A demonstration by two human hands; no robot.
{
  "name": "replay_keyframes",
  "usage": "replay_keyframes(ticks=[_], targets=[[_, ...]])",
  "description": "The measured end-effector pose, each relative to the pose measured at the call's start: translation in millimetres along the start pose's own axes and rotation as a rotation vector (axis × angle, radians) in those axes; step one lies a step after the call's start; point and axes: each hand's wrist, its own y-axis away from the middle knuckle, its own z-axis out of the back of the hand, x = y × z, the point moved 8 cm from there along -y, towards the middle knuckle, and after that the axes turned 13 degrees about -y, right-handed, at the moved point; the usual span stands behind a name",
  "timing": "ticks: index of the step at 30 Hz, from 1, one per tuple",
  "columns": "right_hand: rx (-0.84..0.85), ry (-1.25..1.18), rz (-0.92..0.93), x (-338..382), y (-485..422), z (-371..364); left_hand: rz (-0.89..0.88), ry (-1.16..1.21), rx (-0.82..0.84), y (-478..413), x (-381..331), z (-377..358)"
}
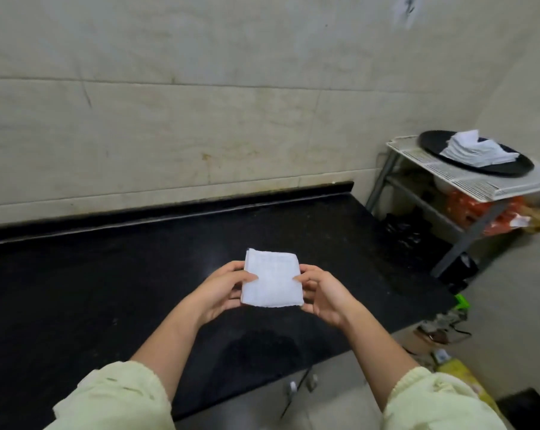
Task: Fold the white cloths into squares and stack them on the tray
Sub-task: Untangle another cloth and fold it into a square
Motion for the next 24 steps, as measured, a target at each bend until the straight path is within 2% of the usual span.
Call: replay_keyframes(ticks=[8,17,24], targets=[[-0.07,-0.084,0.16,107.8,22.4,110.5,-0.081,-0.106,0.131,-59.7,-90.8,-129.7],[-0.13,-0.101,0.303,227.3,10.6,194.2,-0.181,-0.152,0.258,-134.3,-184.4,-228.9],[-0.111,-0.077,0.364,344.1,-16.5,246.8,-0.223,-0.116,0.286,-214.6,-269.5,-296.1]])
